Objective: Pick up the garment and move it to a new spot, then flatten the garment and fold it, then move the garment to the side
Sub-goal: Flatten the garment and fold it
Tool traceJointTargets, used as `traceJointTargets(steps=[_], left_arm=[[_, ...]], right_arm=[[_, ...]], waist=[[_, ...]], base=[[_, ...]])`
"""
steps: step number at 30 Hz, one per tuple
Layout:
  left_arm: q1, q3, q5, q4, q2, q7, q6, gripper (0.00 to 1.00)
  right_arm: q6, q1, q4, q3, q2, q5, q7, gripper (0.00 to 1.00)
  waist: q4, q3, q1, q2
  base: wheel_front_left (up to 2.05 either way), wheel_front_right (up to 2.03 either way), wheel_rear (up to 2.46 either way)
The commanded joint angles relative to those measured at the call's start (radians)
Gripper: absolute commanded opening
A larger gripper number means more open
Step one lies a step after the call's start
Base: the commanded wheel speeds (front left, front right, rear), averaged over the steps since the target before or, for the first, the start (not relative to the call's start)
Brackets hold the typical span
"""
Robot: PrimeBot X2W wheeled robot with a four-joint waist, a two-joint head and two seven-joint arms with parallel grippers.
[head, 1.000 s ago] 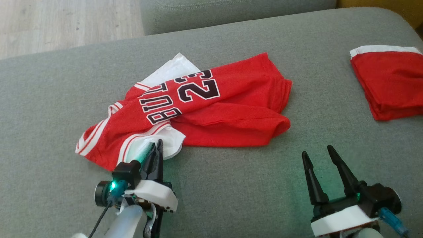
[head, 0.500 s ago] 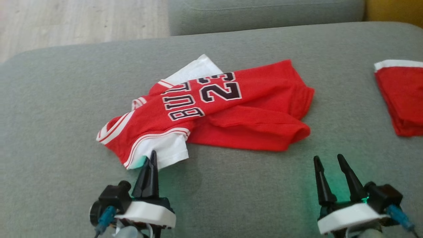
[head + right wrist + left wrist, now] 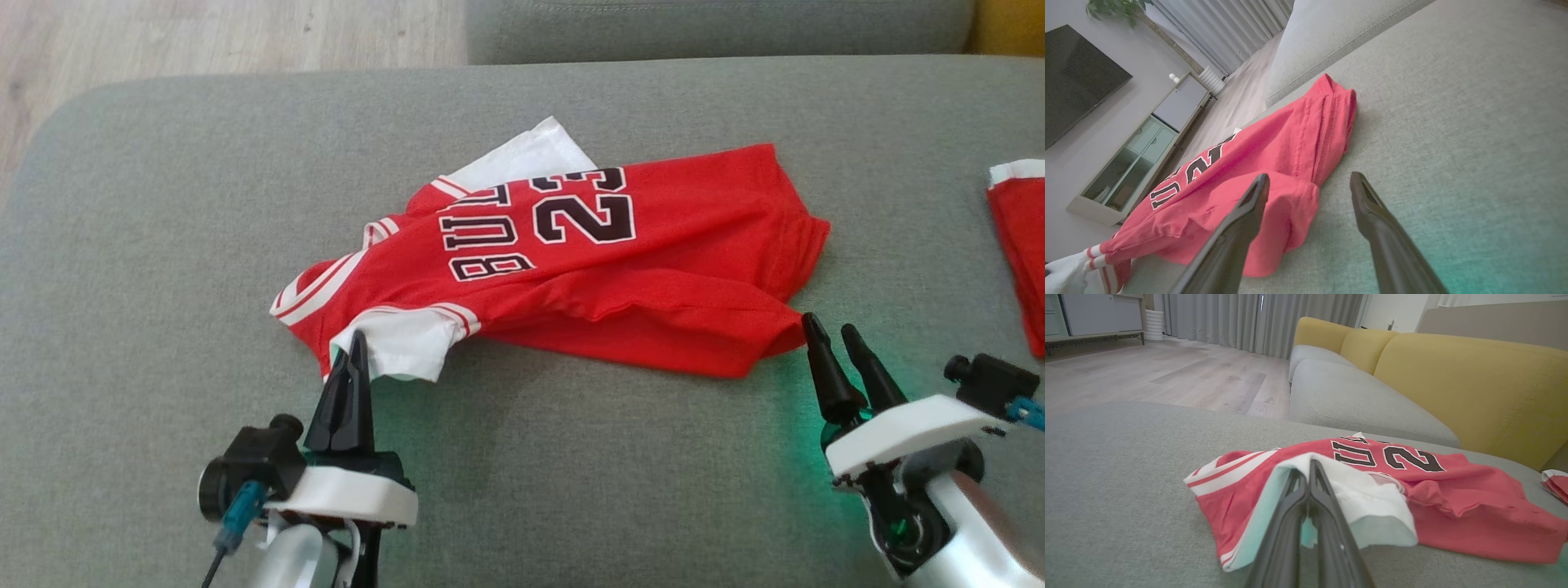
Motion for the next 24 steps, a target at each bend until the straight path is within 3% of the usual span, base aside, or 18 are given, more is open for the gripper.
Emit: traceJointTargets(steps=[1,6,12,19,24], left_arm=[[-0.039,0.037,0.014,-0.03,0.006,-0.009,-0.005,0.0],[-0.048,0.034,0.02,-0.031,0.002,-0.009,-0.011,0.0],[-0.055,0.033,0.026,-0.029,-0.001,-0.01,-0.014,0.0],[-0.05,0.061,0.027,-0.034,-0.002,-0.01,-0.019,0.0],[-0.048,0.114,0.001,-0.086,-0.002,-0.01,-0.041,0.0]], right_arm=[[0.007,-0.034,-0.017,0.031,-0.028,0.03,0.002,1.0],[0.007,-0.071,0.016,0.113,-0.065,0.122,0.007,0.98],[0.007,-0.103,0.033,0.199,-0.092,0.186,-0.029,0.0],[0.007,-0.125,0.001,0.277,-0.147,0.195,-0.09,0.0],[0.007,-0.136,-0.059,0.281,-0.21,0.123,-0.104,0.0]], waist=[[0.005,0.004,0.0,-0.0001],[0.019,0.017,0.0,-0.0001],[0.028,0.025,0.0,-0.0001],[0.015,-0.008,0.0,-0.0001],[-0.006,-0.07,0.0,-0.0001]], base=[[0.0,0.0,0.0],[0.0,0.0,0.0],[0.0,0.0,0.0],[0.0,0.0,0.0],[0.0,0.0,0.0]])
